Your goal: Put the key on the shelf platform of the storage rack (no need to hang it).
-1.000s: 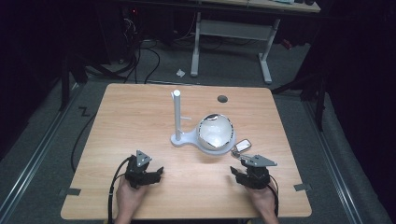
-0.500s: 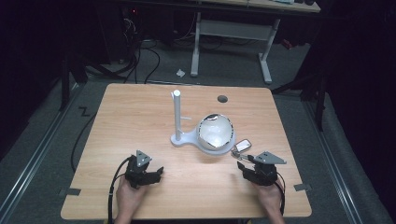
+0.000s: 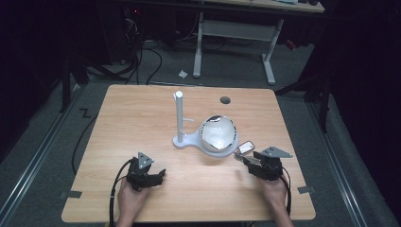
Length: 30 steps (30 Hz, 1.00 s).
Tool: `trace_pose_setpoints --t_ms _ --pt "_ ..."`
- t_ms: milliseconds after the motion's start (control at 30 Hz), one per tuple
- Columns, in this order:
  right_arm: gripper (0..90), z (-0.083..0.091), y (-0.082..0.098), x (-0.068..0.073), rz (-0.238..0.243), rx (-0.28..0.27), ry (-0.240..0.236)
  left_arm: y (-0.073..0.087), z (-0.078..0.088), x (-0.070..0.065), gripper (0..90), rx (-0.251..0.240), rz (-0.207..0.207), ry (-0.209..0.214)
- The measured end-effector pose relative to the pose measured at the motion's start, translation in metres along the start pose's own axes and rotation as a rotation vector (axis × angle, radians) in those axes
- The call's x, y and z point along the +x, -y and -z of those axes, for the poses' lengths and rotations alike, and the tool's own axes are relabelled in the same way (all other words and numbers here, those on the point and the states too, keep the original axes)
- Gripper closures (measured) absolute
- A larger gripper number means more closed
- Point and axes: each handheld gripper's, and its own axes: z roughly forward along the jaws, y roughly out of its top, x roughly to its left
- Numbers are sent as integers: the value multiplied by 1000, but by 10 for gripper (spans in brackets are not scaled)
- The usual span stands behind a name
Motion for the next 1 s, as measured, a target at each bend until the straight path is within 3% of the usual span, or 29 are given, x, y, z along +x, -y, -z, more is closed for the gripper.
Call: trace_pose_setpoints --t_ms 300,500,1000 --pt "497 -13 0 1 14 22 21 0 0 0 219 -1 0 0" --pt "515 -20 -10 5 54 51 26 0 0 0 219 0 0 0" --pt "564 -37 -12 1 15 104 -19 0 0 0 219 0 0 0"
